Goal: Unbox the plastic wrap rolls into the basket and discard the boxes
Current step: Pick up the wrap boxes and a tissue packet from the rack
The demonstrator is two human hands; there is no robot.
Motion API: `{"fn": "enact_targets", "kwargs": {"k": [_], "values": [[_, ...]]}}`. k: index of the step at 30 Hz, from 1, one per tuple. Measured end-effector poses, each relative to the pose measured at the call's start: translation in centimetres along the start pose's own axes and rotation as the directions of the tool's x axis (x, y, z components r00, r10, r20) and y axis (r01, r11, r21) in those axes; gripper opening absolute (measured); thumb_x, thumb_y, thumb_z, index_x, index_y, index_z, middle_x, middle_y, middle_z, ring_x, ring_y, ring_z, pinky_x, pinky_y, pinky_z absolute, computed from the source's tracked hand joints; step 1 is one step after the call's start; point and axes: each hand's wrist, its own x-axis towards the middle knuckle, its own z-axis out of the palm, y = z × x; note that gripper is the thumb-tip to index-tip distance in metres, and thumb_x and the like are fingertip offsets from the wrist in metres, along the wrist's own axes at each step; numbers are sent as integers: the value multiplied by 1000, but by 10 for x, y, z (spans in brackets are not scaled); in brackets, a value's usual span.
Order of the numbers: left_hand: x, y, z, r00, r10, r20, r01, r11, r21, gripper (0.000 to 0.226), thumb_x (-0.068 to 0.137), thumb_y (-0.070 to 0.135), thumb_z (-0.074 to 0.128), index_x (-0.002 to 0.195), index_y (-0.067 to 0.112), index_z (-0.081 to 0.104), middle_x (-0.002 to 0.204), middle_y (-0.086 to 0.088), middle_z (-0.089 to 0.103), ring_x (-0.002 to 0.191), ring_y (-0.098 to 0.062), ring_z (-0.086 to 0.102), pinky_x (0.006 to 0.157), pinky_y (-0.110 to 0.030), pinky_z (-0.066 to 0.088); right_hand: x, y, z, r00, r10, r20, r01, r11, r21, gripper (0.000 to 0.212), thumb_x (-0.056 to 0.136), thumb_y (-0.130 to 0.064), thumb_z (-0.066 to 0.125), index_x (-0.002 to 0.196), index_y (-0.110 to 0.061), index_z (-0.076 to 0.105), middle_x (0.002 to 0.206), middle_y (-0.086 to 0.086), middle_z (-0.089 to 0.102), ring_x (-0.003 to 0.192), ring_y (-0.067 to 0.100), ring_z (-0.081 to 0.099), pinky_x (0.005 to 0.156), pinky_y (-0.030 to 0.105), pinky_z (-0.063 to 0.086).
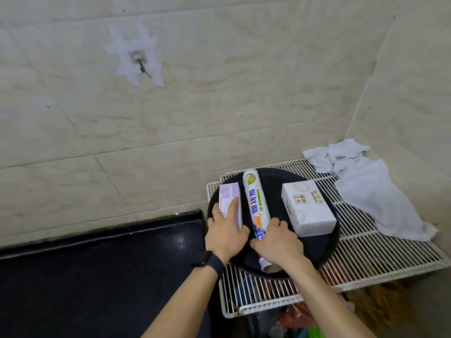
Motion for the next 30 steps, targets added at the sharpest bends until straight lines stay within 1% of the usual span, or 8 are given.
{"fn": "enact_targets", "kwargs": {"k": [4, 8, 11, 14, 17, 21, 25, 30], "values": [[3, -1, -16, 1000, -23, 2, 23, 981, -192, 74, 81, 35, 59, 146, 45, 25, 131, -15, 42, 117, -38, 48, 96, -40, 45, 4, 11, -11, 999, 18, 44, -25, 986, 164, 62, 73, -54, 70, 113, -13, 49, 110, 5, 60, 94, 23, 61, 71, 33, 44], [-16, -34, -52, 983, -40, -178, -29, 928, -372, 72, 72, 38, 58, 138, 52, 35, 118, 2, 54, 105, -18, 52, 79, -27, 38, -10, 22, -26, 979, -95, 181, -49, 752, 657, 40, 68, -33, 77, 104, -19, 64, 84, -6, 76, 75, 10, 73, 68, 31, 58], [-38, -81, -81, 946, -111, -304, -48, 881, -471, 70, 71, 40, 62, 136, 52, 40, 126, 13, 52, 110, -7, 48, 82, -25, 39, -33, 0, -33, 955, -237, 180, 13, 636, 771, 52, 58, -35, 74, 107, -24, 61, 89, -10, 76, 77, 9, 74, 64, 24, 54], [-62, -139, -98, 904, -244, -352, 36, 861, -507, 68, 75, 36, 66, 137, 52, 41, 131, 11, 50, 111, -9, 49, 85, -30, 42, -56, -40, -18, 907, -375, 190, 62, 566, 822, 55, 57, -39, 75, 108, -26, 58, 98, -3, 75, 82, 18, 75, 70, 33, 59], [-95, -209, -95, 857, -376, -352, 171, 853, -494, 69, 79, 33, 66, 139, 52, 39, 136, 5, 46, 105, -8, 47, 85, -32, 42, -80, -90, 27, 851, -466, 243, 102, 600, 794, 53, 59, -37, 75, 106, -29, 55, 96, -4, 73, 82, 18, 74, 72, 33, 60], [-144, -304, -68, 812, -515, -276, 371, 819, -438, 67, 83, 29, 64, 143, 43, 39, 139, -6, 45, 105, -14, 53, 86, -26, 39, -112, -144, 131, 790, -467, 398, 109, 746, 657, 49, 61, -38, 72, 104, -34, 49, 95, -12, 72, 82, 6, 71, 72, 25, 55], [-188, -383, -46, 815, -567, -122, 514, 803, -302, 68, 84, 31, 60, 146, 41, 35, 138, -11, 43, 117, -30, 49, 98, -37, 45, -143, -182, 244, 819, -317, 479, 130, 915, 383, 44, 73, -35, 68, 105, -23, 40, 103, -5, 68, 83, 17, 66, 68, 31, 51], [-210, -452, -35, 807, -581, -105, 537, 796, -278, 70, 81, 30, 58, 144, 48, 31, 146, -5, 34, 121, -33, 45, 96, -39, 45, -176, -212, 345, 882, -174, 438, 94, 976, 199, 46, 77, -35, 68, 104, -23, 33, 107, 10, 62, 89, 29, 60, 68, 32, 46]]}}
